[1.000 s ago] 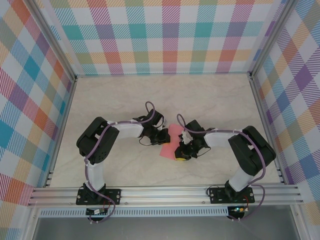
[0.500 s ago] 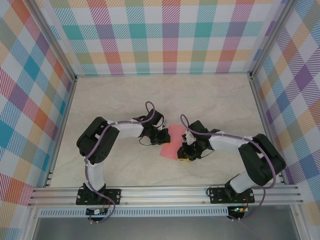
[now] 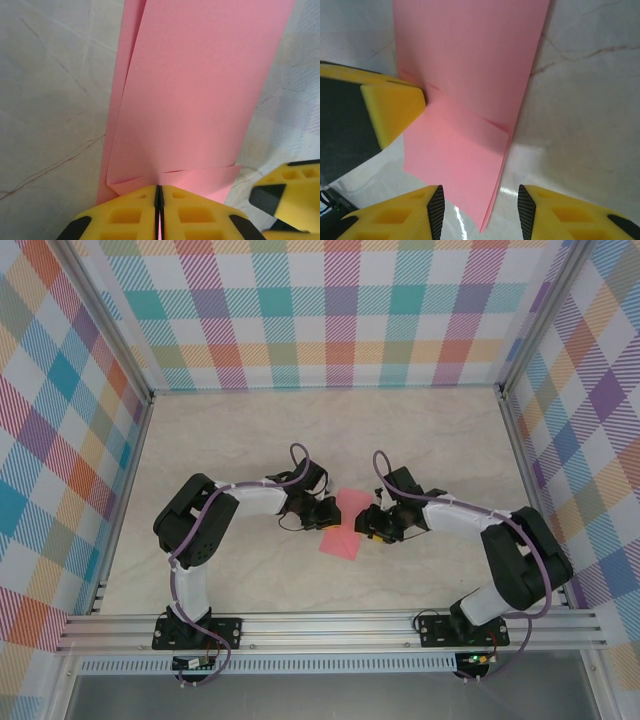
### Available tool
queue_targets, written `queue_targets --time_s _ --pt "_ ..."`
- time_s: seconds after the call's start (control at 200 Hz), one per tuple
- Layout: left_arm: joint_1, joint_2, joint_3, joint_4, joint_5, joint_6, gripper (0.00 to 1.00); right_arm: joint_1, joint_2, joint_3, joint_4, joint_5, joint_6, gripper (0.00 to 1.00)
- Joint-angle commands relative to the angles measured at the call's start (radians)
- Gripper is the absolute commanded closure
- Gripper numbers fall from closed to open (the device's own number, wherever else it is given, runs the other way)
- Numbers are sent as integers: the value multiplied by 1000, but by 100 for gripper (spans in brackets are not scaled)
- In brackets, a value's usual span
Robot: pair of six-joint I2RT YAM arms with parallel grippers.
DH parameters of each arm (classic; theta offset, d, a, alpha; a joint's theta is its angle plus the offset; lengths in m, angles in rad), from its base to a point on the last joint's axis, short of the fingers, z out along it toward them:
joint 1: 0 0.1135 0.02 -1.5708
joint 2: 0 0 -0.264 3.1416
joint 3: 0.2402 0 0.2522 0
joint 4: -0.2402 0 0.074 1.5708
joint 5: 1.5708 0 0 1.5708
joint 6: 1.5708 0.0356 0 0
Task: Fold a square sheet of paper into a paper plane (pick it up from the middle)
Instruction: Turn over the paper at the center of the table.
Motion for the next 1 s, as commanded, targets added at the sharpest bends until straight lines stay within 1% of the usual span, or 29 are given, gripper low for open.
queue_targets --time_s 0.0,0.21,0.325,0.415,0.57,0.655,0.8,0.995 --pt "-3 -20 1 -26 -26 -13 89 -14 30 19 57 -10 32 55" --pt "-3 -25 3 -29 -30 -14 89 -19 71 34 94 -23 51 57" --pt "-3 -25 4 -30 -29 -13 89 -20 89 30 110 -4 69 57" --pt "-3 -25 4 -30 -28 -13 88 -20 101 16 147 -14 83 59" --pt "-3 -24 4 -33 -27 -11 89 -22 109 1 203 -47 103 68" --pt "-3 -25 3 -36 -29 -10 89 -22 102 -6 210 -46 108 69" --pt "-3 -21 5 -38 -27 -10 89 -22 113 -8 213 -49 111 69" --pt "-3 -26 6 -42 -38 -9 89 -24 96 -32 241 -48 121 64"
